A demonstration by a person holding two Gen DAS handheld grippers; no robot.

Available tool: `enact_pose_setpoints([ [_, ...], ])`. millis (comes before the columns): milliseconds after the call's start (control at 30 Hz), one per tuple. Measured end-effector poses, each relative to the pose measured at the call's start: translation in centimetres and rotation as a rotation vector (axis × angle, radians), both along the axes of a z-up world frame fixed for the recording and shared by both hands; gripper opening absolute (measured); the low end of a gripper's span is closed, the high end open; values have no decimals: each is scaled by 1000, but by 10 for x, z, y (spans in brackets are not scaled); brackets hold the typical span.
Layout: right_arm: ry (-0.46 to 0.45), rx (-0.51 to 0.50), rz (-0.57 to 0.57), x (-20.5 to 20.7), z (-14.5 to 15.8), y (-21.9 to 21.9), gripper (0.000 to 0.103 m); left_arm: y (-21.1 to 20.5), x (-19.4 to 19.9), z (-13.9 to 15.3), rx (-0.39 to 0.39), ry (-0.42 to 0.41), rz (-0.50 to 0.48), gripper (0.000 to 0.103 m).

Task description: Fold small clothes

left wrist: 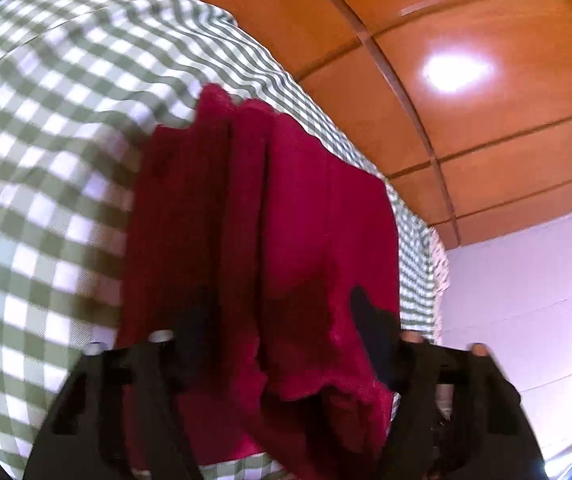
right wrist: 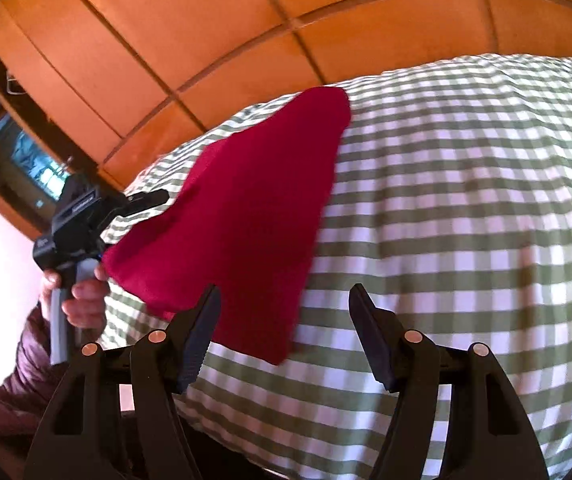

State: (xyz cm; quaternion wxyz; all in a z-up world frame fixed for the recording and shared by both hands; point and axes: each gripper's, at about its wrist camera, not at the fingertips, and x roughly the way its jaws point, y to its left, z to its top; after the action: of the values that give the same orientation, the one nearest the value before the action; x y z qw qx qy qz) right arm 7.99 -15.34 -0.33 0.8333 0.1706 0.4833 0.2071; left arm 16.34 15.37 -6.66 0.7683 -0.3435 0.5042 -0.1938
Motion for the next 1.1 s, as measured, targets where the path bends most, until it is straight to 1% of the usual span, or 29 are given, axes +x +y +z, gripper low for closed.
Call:
enact_pose_setpoints([
  [33, -1, -2, 0, -1, -1, 1, 65, -6, 2, 3, 30, -10, -15, 35],
  [67, -3, -3, 5, 0, -3, 1, 65, -13, 2, 9, 79, -37, -29, 27],
  [133, -6, -4, 22, 3, -6, 7, 65, -21, -1, 26, 143, -100, -31, 23],
  [167, -9, -12, 32, 7, -7, 13, 65, -21, -5, 32, 153, -125, -27, 22],
  [233, -16, -19, 54, 12, -6, 28, 65, -17, -16, 49, 175, -180, -18, 22],
  [267, -25, -17, 79, 12, -5, 37, 64, -13, -28, 60, 202, -224, -11, 22],
  [333, -46, -20, 133, 8, -1, 52, 63, -6, -42, 66, 247, -257, -1, 22],
  [367, -51, -32, 166, 6, -2, 63, 63, 0, -48, 62, 298, -248, 5, 22],
  [400, -49, -43, 183, 5, -5, 69, 63, 4, -51, 55, 331, -228, 7, 22],
  [467, -40, -83, 210, 4, -16, 85, 63, 11, -47, 28, 401, -149, 22, 23],
  [500, -44, -108, 220, 3, -19, 92, 63, 12, -45, 17, 416, -114, 29, 24],
  [533, -55, -138, 228, 2, -22, 98, 63, 14, -44, 7, 402, -100, 42, 26],
  [567, -72, -177, 235, 1, -23, 104, 63, 13, -45, 6, 399, -108, 56, 33],
  [633, -82, -214, 242, 0, -23, 108, 63, 10, -46, 11, 443, -110, 93, 44],
  [700, -78, -220, 257, 0, -20, 106, 63, 7, -49, 20, 464, -128, 104, 43],
  [767, -69, -206, 270, 1, -14, 101, 63, 5, -57, 36, 503, -173, 134, 43],
  [800, -68, -192, 269, 1, -9, 96, 63, 5, -65, 50, 521, -221, 152, 43],
  [867, -77, -158, 238, 6, 2, 84, 63, 2, -75, 65, 525, -286, 167, 43],
  [900, -84, -149, 219, 10, 7, 78, 63, -3, -79, 71, 532, -318, 163, 43],
  [933, -89, -142, 198, 16, 11, 73, 63, -11, -81, 75, 555, -342, 143, 43],
  [1000, -103, -131, 153, 33, 19, 66, 63, -22, -84, 73, 605, -363, 105, 43],
  [1033, -110, -138, 134, 43, 22, 65, 63, -30, -83, 66, 639, -361, 81, 43],
  [1100, -128, -155, 98, 64, 26, 68, 63, -36, -78, 55, 644, -324, 57, 43],
])
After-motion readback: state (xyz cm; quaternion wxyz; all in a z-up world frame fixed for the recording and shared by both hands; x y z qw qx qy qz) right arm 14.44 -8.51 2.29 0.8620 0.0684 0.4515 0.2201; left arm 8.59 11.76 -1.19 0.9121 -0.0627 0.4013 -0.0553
